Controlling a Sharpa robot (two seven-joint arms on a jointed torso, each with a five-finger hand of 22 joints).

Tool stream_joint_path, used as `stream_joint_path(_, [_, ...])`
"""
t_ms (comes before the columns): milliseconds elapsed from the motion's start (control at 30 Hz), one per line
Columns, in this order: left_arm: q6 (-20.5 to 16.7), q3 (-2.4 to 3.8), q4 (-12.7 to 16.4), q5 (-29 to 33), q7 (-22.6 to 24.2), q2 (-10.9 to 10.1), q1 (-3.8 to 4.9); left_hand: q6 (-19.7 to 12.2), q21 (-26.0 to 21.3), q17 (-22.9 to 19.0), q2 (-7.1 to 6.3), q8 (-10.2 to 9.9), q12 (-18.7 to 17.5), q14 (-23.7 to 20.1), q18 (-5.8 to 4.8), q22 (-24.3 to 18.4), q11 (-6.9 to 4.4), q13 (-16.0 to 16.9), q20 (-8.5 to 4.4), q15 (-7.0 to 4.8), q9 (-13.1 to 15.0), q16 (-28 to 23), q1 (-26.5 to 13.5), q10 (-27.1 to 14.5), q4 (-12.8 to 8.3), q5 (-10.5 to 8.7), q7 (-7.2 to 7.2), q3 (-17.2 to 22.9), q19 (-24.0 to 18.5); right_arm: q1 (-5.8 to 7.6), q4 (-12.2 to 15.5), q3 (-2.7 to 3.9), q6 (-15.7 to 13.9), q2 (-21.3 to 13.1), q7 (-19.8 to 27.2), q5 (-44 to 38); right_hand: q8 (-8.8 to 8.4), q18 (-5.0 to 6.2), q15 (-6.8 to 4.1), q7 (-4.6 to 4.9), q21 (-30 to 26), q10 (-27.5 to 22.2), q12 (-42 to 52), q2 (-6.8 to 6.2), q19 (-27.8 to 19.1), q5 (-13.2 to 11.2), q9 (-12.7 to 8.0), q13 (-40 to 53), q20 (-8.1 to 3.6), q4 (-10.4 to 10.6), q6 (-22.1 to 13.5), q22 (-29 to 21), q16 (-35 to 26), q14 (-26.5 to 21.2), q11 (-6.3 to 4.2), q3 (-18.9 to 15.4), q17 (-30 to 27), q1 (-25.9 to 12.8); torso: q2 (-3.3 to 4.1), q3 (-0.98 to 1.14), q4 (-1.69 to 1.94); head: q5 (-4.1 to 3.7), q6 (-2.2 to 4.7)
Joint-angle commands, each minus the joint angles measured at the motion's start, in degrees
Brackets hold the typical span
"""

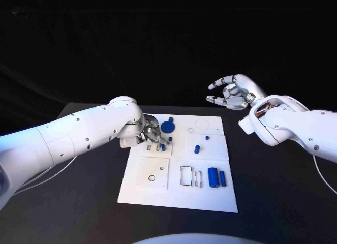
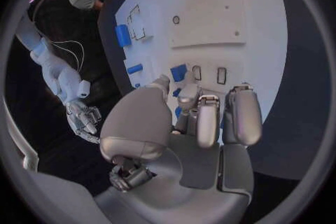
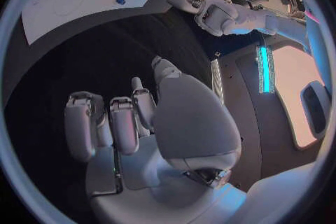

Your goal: Assemble the parts on the task board

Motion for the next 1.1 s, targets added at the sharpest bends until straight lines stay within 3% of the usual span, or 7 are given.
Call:
stream_joint_path(33, [1.1, 0.00, 0.0, 0.4, -0.1, 0.2, -0.02, -0.3, 0.4, 11.9, -0.01, 0.4, 0.0, 5.3, -0.81, 0.1, 0.03, 0.1, 0.24, -0.41, 0.1, 0.4, 0.6, -0.3, -0.1, 0.21, -0.07, 0.5, -0.1, -0.03, 0.0, 0.00, 0.7, 0.1, -0.1, -0.2, 0.36, 1.05, -0.53, -0.11, -0.2, -0.3, -0.2, 0.23, 0.5, 0.3, 0.0, 0.5, -0.21, 0.0, 0.4, 9.4, -0.2, 3.5, -0.04, 0.3, 5.5, -0.6, 0.02, 0.01, -0.03, -0.02, -0.08])
stream_joint_path(333, [1.2, -0.01, -0.1, 0.5, -0.1, 0.4, -0.15, -0.5, 0.5, 11.8, -0.01, 0.2, 0.1, 5.3, -0.81, 0.3, -0.02, 0.1, 0.25, -0.44, 0.3, 0.4, 2.3, -0.4, -0.1, 0.28, -0.12, 3.0, -0.2, -0.04, 0.0, -0.01, 0.8, 0.1, -0.1, -0.2, 0.36, 1.05, -0.53, -0.11, -0.2, -0.3, -0.2, 0.23, 0.5, 0.3, 0.0, 0.5, -0.21, 0.0, 0.4, 9.4, -0.2, 3.5, -0.04, 0.3, 5.5, -0.6, 0.08, 0.03, -0.07, -0.11, -0.05])
stream_joint_path(667, [1.3, -0.03, -0.2, 0.5, -0.1, 0.4, -0.21, -0.5, 0.7, 11.8, -0.92, -0.1, 0.1, 5.2, -0.81, 0.4, -0.13, 0.1, 0.20, -0.54, 0.6, 0.4, 3.9, -0.5, -0.1, 0.34, -0.22, 9.6, -0.4, -0.05, 0.0, -0.02, 0.8, 0.1, -0.2, -0.2, 0.39, 1.06, -0.55, -0.12, -0.2, -0.3, -0.2, 0.27, 0.4, 0.4, -0.1, 0.5, -0.23, -0.1, 0.4, 9.3, -0.3, 3.5, -0.06, 0.4, 5.4, -0.6, 0.07, 0.05, -0.01, -0.19, -0.25])
stream_joint_path(867, [1.3, -0.04, -0.2, 1.0, 0.0, 0.4, -0.21, -0.5, 0.8, 11.8, -2.96, 0.0, 0.1, 5.2, -0.80, 0.7, -0.20, 0.1, 0.03, -0.66, 1.2, 0.4, 5.1, -0.4, -0.3, 0.28, -0.21, 18.2, -0.4, -0.07, -0.1, -0.03, 0.9, 0.1, -0.2, -0.2, 0.39, 1.06, -0.55, -0.12, -0.2, -0.3, -0.2, 0.27, 0.4, 0.4, -0.1, 0.5, -0.23, -0.1, 0.4, 9.3, -0.3, 3.5, -0.06, 0.4, 5.4, -0.6, 0.07, 0.06, 0.03, -0.19, -0.34])
stream_joint_path(1033, [0.6, -0.05, -0.2, 2.3, 0.1, 0.2, -0.22, -0.6, 0.9, 11.6, -4.14, 1.2, 0.0, 5.2, -0.84, 0.9, -0.74, 0.2, -0.14, -1.14, 2.4, 0.3, 8.5, -0.4, -4.1, 0.79, -0.84, 27.0, -0.4, -0.10, -0.2, -0.04, 0.9, 0.1, -0.2, -0.2, 0.39, 1.07, -0.56, -0.13, -0.3, -0.3, -0.3, 0.27, 0.4, 0.4, -0.1, 0.4, -0.24, -0.1, 0.4, 9.3, -0.3, 3.5, -0.06, 0.5, 5.4, -0.6, 0.03, 0.04, -0.03, -0.14, -0.37])
stream_joint_path(1100, [0.3, -0.06, -0.1, 3.0, 0.2, 0.0, -0.22, -1.2, 1.0, 11.6, -6.07, 3.0, -0.2, 5.2, -0.88, 1.0, -0.30, 0.1, -0.12, -1.01, 4.4, 0.3, 7.2, 0.0, -6.3, 1.08, -0.68, 35.3, -0.4, -0.11, -0.2, -0.04, 0.9, 0.1, -0.2, -0.2, 0.39, 1.07, -0.56, -0.13, -0.3, -0.3, -0.3, 0.27, 0.4, 0.4, -0.1, 0.4, -0.24, -0.1, 0.4, 9.3, -0.3, 3.5, -0.06, 0.5, 5.4, -0.6, 0.05, 0.04, -0.03, -0.14, -0.35])
